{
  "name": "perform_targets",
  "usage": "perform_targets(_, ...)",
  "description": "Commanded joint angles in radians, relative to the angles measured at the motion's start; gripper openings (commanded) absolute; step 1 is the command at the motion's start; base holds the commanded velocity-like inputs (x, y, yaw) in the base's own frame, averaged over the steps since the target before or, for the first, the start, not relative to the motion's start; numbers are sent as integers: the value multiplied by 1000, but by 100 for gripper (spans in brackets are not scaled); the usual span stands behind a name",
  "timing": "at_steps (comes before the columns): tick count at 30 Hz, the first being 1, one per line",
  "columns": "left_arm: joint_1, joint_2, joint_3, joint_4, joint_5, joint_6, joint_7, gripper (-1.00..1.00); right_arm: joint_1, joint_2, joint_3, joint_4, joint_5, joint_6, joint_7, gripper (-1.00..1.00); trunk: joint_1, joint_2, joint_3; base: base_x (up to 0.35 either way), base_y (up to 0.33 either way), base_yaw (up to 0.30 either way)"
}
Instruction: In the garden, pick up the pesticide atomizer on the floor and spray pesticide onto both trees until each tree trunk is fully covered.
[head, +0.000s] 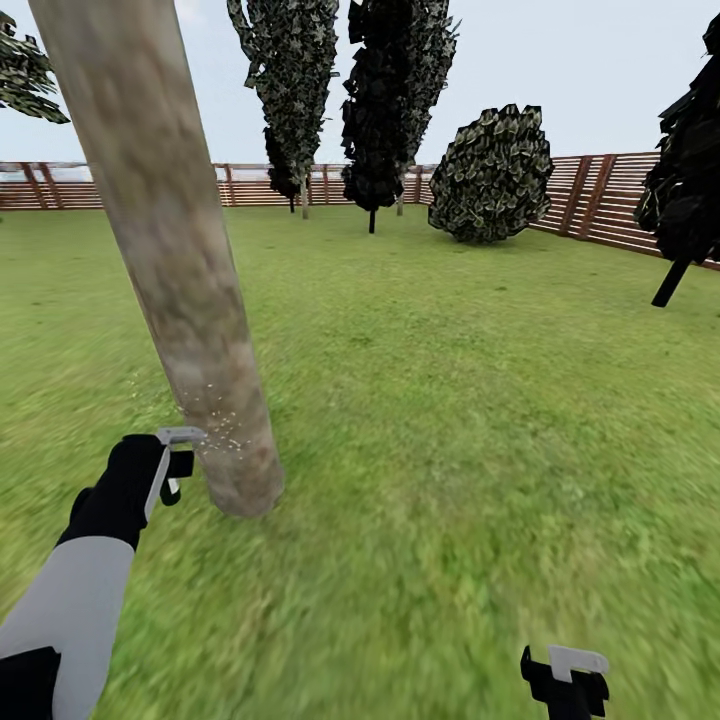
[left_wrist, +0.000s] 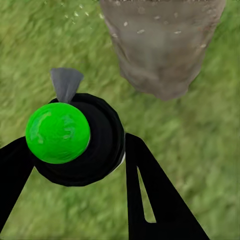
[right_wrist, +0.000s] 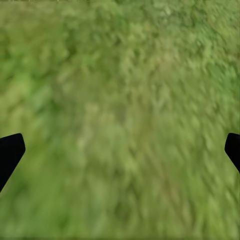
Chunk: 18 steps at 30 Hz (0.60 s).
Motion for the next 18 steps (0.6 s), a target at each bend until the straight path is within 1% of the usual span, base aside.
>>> perform_targets(1, 1, 0, 1, 0, 0, 0, 0, -100, 0, 0, 0, 0, 0, 0, 0, 100, 0, 0, 0, 167, -104, 0)
perform_targets(6, -1, 0, 1, -2, 0, 0, 0, -100, 0, 0, 0, 1, 0, 0, 0, 100, 0, 0, 0, 190, -182, 0)
perform_targets(11, -2, 0, 0, -3, 0, 0, 0, -100, 1, 1, 0, 2, 1, 0, 0, 100, 0, 0, 0, 8, -267, 16)
perform_targets(18, -2, -1, 0, -3, 0, 0, 0, -100, 0, 2, 2, 2, 2, 0, 0, 100, 0, 0, 0, -56, -275, 239)
